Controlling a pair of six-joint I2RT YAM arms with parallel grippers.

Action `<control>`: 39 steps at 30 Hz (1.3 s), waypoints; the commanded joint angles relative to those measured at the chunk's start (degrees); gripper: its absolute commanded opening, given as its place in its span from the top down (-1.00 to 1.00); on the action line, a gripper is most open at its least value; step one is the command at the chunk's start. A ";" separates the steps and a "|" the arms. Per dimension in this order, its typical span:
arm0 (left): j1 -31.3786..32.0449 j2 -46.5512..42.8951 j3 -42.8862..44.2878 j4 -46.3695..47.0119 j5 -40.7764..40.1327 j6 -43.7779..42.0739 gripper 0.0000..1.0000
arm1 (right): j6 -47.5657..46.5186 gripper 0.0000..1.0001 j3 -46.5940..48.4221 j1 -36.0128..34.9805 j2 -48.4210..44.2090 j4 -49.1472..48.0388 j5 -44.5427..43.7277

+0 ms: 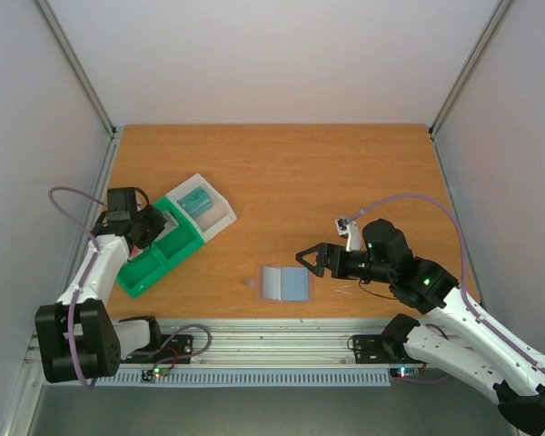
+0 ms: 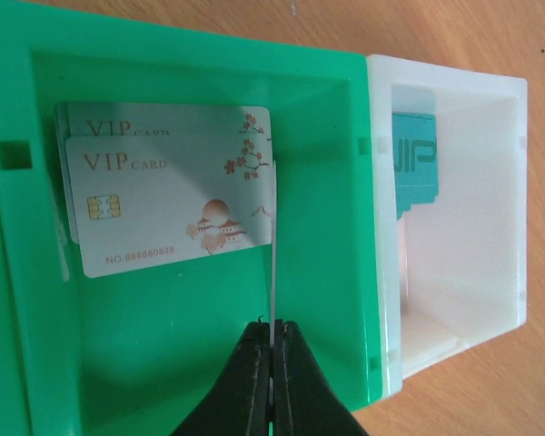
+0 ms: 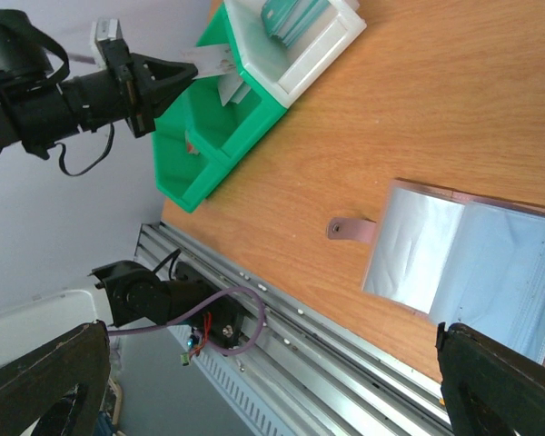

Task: Take the credit cards out of the card holder

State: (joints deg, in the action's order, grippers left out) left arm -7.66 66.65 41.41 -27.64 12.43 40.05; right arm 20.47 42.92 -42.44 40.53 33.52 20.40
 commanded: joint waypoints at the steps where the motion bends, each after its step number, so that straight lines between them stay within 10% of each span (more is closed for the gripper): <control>1: -0.42 3.28 3.21 4.29 -1.85 -0.71 0.99 | -1.72 -0.97 2.07 -0.21 0.07 0.97 -0.47; 39: -0.69 7.69 5.37 -0.17 -10.20 -3.61 0.61 | -3.65 -0.97 2.46 -0.25 3.19 2.72 -2.48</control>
State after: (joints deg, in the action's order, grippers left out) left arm -7.99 75.46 45.36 -27.09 4.82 37.85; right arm 17.87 44.10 -42.44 43.66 35.79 18.65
